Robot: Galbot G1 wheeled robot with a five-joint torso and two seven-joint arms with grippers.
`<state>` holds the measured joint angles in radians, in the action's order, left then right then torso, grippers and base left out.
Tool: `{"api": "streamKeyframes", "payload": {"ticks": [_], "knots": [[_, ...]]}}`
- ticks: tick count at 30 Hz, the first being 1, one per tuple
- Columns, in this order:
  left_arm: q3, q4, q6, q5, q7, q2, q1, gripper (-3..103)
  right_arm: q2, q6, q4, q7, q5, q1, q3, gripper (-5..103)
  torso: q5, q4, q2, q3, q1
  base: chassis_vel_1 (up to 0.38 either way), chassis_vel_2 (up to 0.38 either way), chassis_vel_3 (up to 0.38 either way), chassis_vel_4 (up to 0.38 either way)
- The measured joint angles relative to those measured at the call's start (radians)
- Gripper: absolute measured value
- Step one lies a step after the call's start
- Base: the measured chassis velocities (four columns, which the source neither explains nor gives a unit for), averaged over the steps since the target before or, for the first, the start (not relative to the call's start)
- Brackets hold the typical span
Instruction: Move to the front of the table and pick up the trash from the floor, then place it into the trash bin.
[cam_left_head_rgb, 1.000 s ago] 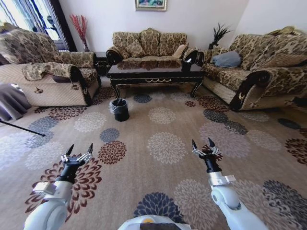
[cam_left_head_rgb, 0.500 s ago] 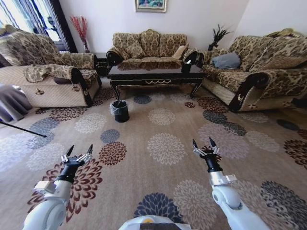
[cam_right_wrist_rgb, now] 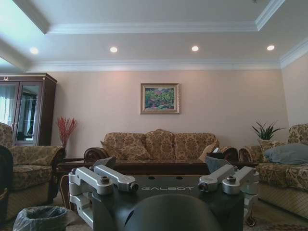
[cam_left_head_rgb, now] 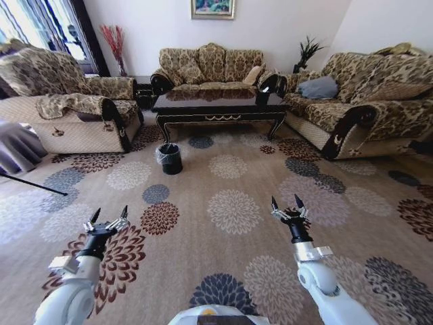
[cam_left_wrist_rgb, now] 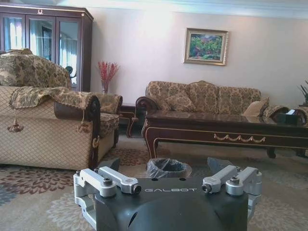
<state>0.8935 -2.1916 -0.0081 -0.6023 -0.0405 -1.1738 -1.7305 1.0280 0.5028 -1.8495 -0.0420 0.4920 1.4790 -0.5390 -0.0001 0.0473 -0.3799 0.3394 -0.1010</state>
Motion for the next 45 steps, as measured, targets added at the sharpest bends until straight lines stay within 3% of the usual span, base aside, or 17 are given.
{"api": "streamKeyframes", "payload": {"ticks": [3, 7, 18, 24, 31, 45], "knots": [[0.004, -0.015, 0.028, -0.013, -0.015, 0.004, 0.006, 100, -0.003, -0.031, -0.009, -0.029, -0.006, 0.005, -0.008, 100, 0.0003, -0.0003, -0.01, 0.007, -0.003, 0.0, 0.0, 0.0, 0.0], [0.025, -0.066, 0.079, -0.055, -0.021, 0.008, 0.015, 100, -0.023, -0.144, -0.079, -0.1, -0.014, 0.044, -0.051, 100, 0.0003, 0.0, -0.031, 0.02, -0.011, 0.0, 0.0, 0.0, 0.0], [0.073, -0.094, 0.135, -0.1, -0.015, 0.043, 0.028, 100, -0.082, -0.243, -0.162, -0.087, 0.038, 0.084, -0.125, 100, 0.0, -0.0003, -0.072, 0.046, -0.026, 0.0, 0.0, 0.0, 0.0], [0.084, -0.098, 0.164, -0.12, -0.006, 0.055, 0.048, 100, -0.108, -0.239, -0.177, 0.009, 0.05, 0.081, -0.167, 100, 0.0002, -0.0003, -0.097, 0.062, -0.036, 0.0, 0.0, 0.0, 0.0], [0.089, -0.072, 0.173, -0.128, -0.004, 0.07, 0.073, 100, -0.128, -0.239, -0.18, 0.06, 0.062, 0.092, -0.208, 100, 0.0, -0.0002, -0.128, 0.082, -0.046, 0.0, 0.0, 0.0, 0.0], [0.077, -0.077, 0.172, -0.112, 0.005, 0.058, 0.067, 100, -0.124, -0.233, -0.182, 0.07, 0.085, 0.108, -0.202, 100, 0.0, -0.0002, -0.181, 0.114, -0.066, 0.0, 0.0, 0.0, 0.0]]}}
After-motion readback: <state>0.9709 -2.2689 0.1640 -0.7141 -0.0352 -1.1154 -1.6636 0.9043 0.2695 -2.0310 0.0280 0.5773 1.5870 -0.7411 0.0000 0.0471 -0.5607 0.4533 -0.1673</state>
